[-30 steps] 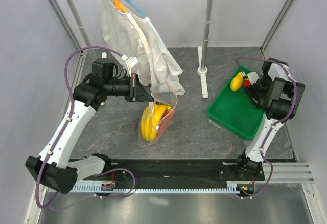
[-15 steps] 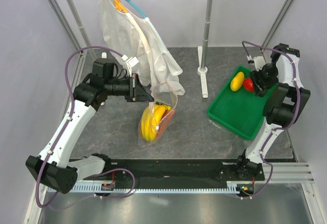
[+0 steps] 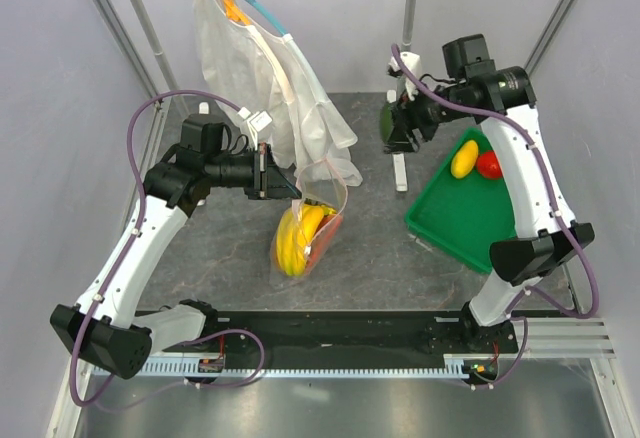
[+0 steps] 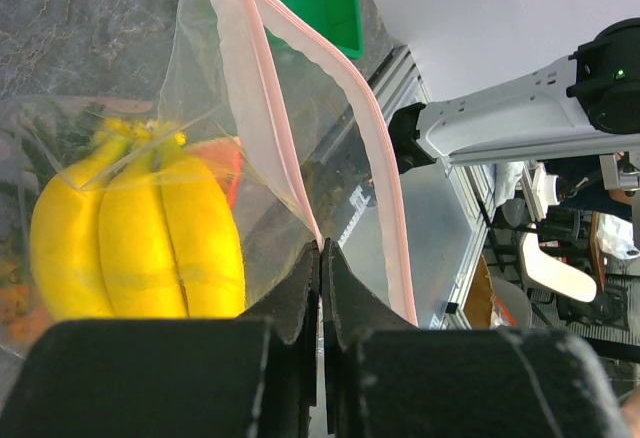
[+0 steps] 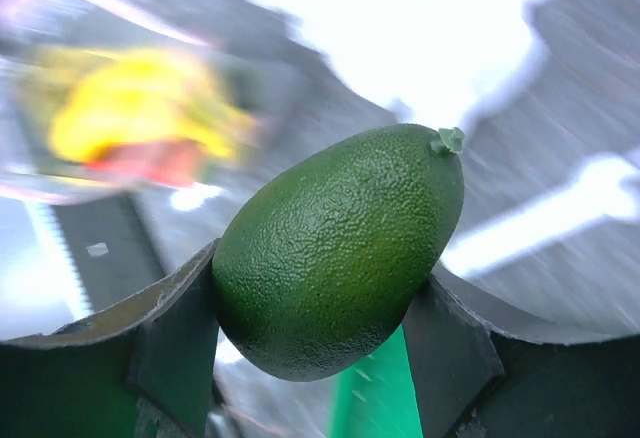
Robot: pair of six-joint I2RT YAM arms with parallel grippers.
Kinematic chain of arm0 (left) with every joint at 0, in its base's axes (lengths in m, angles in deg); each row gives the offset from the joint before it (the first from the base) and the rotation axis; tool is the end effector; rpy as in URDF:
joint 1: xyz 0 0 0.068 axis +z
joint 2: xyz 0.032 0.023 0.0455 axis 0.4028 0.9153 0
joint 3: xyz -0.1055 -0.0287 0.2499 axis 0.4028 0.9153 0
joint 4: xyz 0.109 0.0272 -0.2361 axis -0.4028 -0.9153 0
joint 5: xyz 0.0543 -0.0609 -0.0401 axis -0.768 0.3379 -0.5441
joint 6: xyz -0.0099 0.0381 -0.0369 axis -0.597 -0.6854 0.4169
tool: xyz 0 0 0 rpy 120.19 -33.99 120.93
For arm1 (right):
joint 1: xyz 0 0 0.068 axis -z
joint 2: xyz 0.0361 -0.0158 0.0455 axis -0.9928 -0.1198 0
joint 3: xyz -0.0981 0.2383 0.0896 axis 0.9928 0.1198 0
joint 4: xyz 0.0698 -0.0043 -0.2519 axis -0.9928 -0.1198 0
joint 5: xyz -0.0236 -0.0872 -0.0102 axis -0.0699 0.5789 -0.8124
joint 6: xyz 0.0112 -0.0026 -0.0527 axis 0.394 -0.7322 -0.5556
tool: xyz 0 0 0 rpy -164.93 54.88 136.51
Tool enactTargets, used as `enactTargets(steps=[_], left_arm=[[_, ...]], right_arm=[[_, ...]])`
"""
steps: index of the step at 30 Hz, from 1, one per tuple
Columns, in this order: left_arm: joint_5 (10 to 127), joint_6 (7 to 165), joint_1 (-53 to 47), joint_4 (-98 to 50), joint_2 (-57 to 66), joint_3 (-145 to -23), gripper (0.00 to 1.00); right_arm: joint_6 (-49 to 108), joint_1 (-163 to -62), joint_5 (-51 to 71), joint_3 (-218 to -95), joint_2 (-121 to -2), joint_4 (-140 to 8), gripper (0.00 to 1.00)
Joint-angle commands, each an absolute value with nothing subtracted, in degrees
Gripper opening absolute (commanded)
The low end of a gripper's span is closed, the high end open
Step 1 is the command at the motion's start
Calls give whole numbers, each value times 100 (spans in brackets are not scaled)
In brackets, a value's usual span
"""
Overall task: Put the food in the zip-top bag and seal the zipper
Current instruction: Place the fake fruit in the zipper food storage bag.
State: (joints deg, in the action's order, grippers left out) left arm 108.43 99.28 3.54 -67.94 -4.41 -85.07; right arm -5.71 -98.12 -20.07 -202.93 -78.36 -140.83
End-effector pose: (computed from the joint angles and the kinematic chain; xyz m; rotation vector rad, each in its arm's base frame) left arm 0.2090 -0.1051 0.3860 0.4256 2.2290 -1.3491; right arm 0.3043 0.1041 0.4477 -1.1141 2.0600 0.6962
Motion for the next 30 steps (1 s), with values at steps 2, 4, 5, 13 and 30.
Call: enactTargets(steps=[2,4,5,13,30], left_arm=[[10846,9827,389,-6699,-591,-8463,2],[10854,9862,389,-6690,-574,-8454,2],[10872,9889,389,-6699,-565,-8446,2],[10863,9968,398,-6673,-591,-8454,2],[10960,9986,477,-6576,-688,-8384,2]], right_arm=[[287,-10919,-3216,-20490,-7614,-13942,31],[279,-11228,-3191,-20516,-7605,-13854,32],[305,-11456,-3182,-20464,-7597,-13749,32],[1271,-12003,-2752,-19015,-7114,-11791,32],[1791,-12794,-1599,-17581,-6446,-11322,61]])
